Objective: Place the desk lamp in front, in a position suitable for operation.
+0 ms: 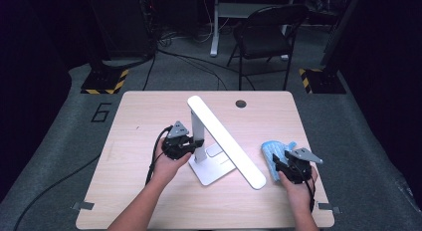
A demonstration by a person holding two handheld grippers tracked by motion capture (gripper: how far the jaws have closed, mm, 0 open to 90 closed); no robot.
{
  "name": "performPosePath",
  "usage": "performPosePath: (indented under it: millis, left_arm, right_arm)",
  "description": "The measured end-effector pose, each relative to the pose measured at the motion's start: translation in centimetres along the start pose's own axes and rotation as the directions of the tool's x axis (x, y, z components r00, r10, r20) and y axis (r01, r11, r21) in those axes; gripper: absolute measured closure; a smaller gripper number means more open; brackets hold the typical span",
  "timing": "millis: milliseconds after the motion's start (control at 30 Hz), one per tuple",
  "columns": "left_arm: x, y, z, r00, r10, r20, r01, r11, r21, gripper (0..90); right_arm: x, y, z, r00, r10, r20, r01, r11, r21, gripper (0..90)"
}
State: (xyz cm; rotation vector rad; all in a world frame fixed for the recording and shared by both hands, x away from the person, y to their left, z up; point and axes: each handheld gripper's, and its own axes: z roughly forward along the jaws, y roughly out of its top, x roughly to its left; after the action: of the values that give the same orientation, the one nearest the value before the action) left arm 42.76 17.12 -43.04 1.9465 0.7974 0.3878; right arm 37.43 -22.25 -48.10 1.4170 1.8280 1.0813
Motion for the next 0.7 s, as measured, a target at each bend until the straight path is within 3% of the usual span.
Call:
performPosePath:
  millis: [267,333,367,433,500,633,700]
  left_arm:
    - [0.1,-0.5,-0.8,0.9992,-0.036,-0.018,0.036,0.9993,-0.007,73.3]
    - [0.2,-0.7,-1.0,0.9987,-0.048,0.017,0.048,0.9987,-0.017,70.8]
    - [0.2,-0.9,-1.2,0.9965,-0.060,0.058,0.062,0.9975,-0.034,66.7]
    - [-0.2,-1.0,-1.4,0.9968,-0.049,0.064,0.051,0.9981,-0.036,62.7]
    - [-0.4,-1.1,-1.6,0.9974,-0.028,0.067,0.030,0.9991,-0.030,62.7]
    - [-0.9,-1.4,-1.8,0.9957,-0.014,0.091,0.016,0.9996,-0.024,60.3]
    - [-1.1,-1.6,-1.8,0.9928,-0.005,0.119,0.008,0.9998,-0.019,57.3]
  right_arm:
    - [1.6,0.8,-0.8,0.9975,-0.051,-0.048,0.050,0.998,-0.028,48.9]
    - [2.2,0.8,-0.8,0.9957,-0.064,-0.067,0.062,0.998,-0.028,49.4]
    - [2.4,0.8,-0.7,0.9949,-0.067,-0.075,0.065,0.997,-0.027,49.5]
    - [3.2,0.8,-0.4,0.9905,-0.083,-0.110,0.080,0.996,-0.024,49.4]
    - [3.9,0.6,0.1,0.9846,-0.097,-0.145,0.097,0.995,-0.007,49.1]
    - [5.5,0.2,1.2,0.9646,-0.134,-0.227,0.148,0.988,0.044,45.7]
    - [6.2,0.0,1.7,0.9473,-0.159,-0.278,0.182,0.982,0.057,43.6]
